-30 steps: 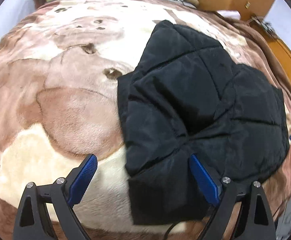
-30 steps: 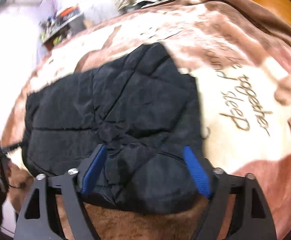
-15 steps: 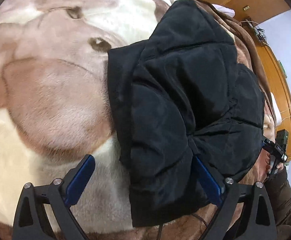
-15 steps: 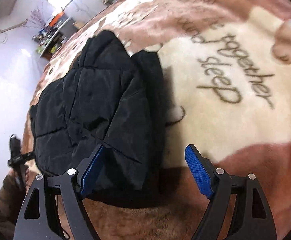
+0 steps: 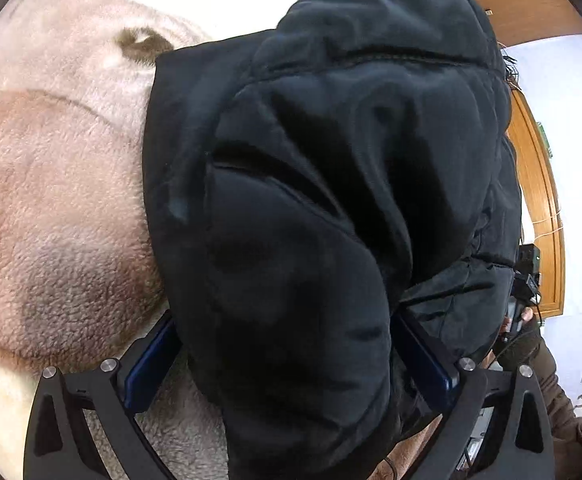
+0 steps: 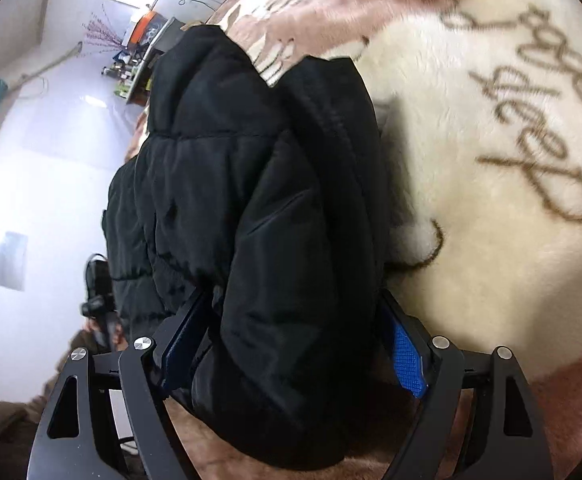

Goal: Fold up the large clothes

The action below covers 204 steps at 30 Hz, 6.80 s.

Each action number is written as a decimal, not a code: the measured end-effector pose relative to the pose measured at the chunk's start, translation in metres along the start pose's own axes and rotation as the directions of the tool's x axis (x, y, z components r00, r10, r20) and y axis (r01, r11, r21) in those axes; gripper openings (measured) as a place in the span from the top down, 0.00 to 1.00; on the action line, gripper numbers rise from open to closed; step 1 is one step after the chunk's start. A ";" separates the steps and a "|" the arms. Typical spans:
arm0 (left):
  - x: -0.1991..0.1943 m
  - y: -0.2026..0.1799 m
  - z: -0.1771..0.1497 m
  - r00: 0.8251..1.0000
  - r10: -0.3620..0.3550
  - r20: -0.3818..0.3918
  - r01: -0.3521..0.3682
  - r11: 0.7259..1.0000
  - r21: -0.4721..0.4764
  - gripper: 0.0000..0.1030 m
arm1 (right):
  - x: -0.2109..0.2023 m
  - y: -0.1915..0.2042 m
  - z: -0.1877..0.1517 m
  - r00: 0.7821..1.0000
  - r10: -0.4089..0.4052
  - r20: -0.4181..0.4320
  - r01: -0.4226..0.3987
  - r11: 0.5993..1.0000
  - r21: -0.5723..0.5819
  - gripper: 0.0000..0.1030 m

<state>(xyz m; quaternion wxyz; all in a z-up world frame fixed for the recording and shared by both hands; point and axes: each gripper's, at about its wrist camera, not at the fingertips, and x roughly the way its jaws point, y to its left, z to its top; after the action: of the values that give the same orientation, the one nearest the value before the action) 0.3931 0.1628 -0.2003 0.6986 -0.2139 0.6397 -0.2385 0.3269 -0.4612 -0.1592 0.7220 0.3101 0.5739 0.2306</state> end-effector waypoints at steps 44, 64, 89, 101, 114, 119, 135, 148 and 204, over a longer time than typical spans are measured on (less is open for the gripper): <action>0.003 -0.049 -0.024 0.995 -0.078 0.057 0.081 0.995 -0.050 0.62 | 0.053 0.060 -0.019 0.999 -0.033 -0.039 0.028 0.994 -0.101 0.59; -0.089 -0.076 -0.062 0.951 -0.150 0.272 0.141 0.989 0.050 0.67 | 0.006 0.133 -0.052 0.988 0.089 0.127 -0.054 0.966 -0.252 0.64; -0.244 0.060 -0.112 0.879 0.044 0.475 -0.013 0.998 -0.067 0.67 | 0.140 0.193 -0.035 0.984 0.175 0.007 -0.156 0.890 -0.429 0.65; -0.237 0.125 -0.128 0.877 0.093 0.471 -0.047 0.993 -0.109 0.66 | 0.208 0.202 -0.039 0.993 0.110 -0.043 -0.117 0.880 -0.461 0.65; -0.219 0.146 -0.131 0.896 0.105 0.431 -0.042 0.987 -0.155 0.60 | 0.223 0.167 -0.054 0.997 0.038 -0.062 -0.060 0.916 -0.397 0.64; -0.215 0.148 -0.130 0.899 0.108 0.426 -0.038 0.985 -0.169 0.57 | 0.223 0.165 -0.055 0.998 0.021 -0.063 -0.044 0.919 -0.391 0.63; -0.221 0.154 -0.140 0.895 0.158 0.417 -0.070 0.973 -0.219 0.32 | 0.222 0.169 -0.056 0.997 -0.072 -0.043 0.050 0.922 -0.383 0.38; -0.276 0.096 -0.181 0.826 0.278 0.491 -0.186 0.956 -0.227 0.20 | 0.180 0.199 -0.082 0.954 -0.262 0.144 0.299 0.845 -0.444 0.30; -0.204 -0.147 -0.377 0.507 0.640 0.578 -0.665 0.717 -0.211 0.19 | 0.119 0.315 -0.327 0.751 -0.403 0.524 0.619 0.705 -0.346 0.30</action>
<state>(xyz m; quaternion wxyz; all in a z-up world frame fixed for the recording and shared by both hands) -0.0048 0.1717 0.0159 0.9076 -0.0090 0.4043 0.1128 0.0447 -0.0981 -0.0652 0.9151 -0.0228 0.3933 0.0857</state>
